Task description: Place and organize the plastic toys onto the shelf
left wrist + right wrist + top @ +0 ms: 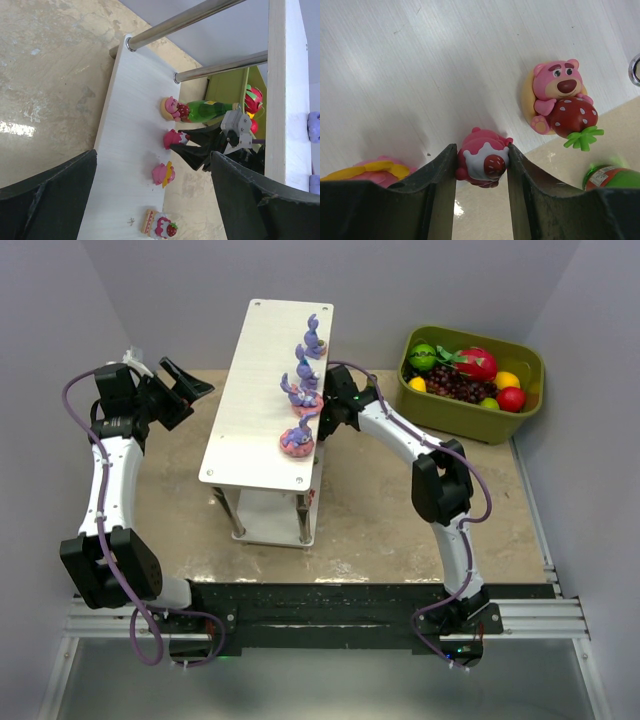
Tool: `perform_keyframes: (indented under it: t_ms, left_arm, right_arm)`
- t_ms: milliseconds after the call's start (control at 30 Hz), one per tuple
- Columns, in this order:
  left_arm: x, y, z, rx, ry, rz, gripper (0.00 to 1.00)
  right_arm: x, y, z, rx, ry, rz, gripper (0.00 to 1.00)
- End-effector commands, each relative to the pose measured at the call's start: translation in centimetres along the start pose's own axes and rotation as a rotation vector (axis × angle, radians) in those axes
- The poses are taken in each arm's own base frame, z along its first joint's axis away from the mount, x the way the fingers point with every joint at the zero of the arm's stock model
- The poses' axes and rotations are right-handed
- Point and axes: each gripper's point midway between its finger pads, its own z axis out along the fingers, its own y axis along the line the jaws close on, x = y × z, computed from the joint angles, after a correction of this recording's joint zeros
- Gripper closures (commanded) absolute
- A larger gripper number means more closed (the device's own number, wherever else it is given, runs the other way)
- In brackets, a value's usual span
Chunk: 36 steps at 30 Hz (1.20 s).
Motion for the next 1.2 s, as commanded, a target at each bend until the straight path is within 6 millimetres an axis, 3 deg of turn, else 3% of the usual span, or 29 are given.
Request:
perform_keyframes:
  t_ms: [0,300,567,833,1167]
  left_arm:
    - [-1.5,-1.5,-0.9,0.032,-0.045,0.062,0.01]
    - [-1.4,-1.4,-1.0,0.03,-0.045,0.064,0.01]
    - [-1.4,-1.4,-1.0,0.028,-0.045,0.061,0.0]
    - [-1.3,-1.3,-0.9,0.027,-0.042,0.062,0.0]
    - [-1.3,-1.3,-1.0,0.026,-0.045,0.062,0.0]
  right_arm:
    - [-2.1,1.1,-0.7,0.003,-0.055,-0.031,0.73]
    - [-3.3,2.0,-0.8,-0.049,-0.118,-0.036,0.75]
    - [-2.6,2.1,-0.4,-0.051,-0.106,-0.023,0.74]
    - [-1.7,1.3,0.0,-0.006,-0.068,-0.021,0.61]
    - [-2.1,0.7,-0.4,0.028,-0.066,-0.023,0.49]
